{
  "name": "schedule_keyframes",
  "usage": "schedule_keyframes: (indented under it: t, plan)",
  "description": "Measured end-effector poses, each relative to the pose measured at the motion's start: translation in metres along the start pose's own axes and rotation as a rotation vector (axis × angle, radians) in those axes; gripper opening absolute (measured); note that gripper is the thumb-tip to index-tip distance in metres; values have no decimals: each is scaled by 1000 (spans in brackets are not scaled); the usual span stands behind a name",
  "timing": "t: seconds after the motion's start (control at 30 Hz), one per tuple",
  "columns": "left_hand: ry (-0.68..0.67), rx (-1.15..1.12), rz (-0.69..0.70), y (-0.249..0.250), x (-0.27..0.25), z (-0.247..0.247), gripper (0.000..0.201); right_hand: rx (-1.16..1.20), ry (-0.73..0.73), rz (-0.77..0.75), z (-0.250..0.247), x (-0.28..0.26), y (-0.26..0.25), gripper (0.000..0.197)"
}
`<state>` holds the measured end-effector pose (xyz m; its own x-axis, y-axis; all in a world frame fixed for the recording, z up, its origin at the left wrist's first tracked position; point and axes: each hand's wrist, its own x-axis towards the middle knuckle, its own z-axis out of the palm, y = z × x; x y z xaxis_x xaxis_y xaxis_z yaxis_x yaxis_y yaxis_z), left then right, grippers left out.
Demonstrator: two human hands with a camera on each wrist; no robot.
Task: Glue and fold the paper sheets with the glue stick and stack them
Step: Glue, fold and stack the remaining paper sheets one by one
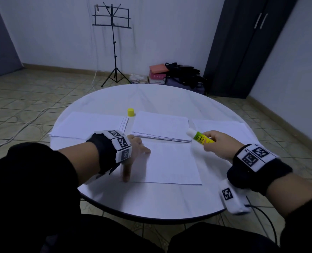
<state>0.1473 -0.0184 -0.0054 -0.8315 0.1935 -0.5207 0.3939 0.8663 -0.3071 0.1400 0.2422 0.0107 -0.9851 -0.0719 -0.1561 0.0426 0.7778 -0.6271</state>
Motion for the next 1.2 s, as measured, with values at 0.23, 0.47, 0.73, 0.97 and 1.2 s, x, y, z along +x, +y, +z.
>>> schedule_keyframes:
  t: [0.23, 0.47, 0.73, 0.97, 1.2]
  plan:
    - [28, -212, 42, -12, -4, 14, 106, 145, 158, 177, 10, 18, 8, 42]
    - [9, -295, 71, -15, -6, 20, 101, 6, 98, 304, 11, 25, 10, 44]
    - [60, -303, 66, -10, -16, 21, 91, -218, 8, 428, 10, 9, 2, 42]
    - [105, -452, 63, -28, -20, 29, 84, -427, -263, 346, 19, -14, -32, 29]
    - [121, -461, -283, -119, -11, 43, 75, -536, -329, 21, 75, 25, -137, 27]
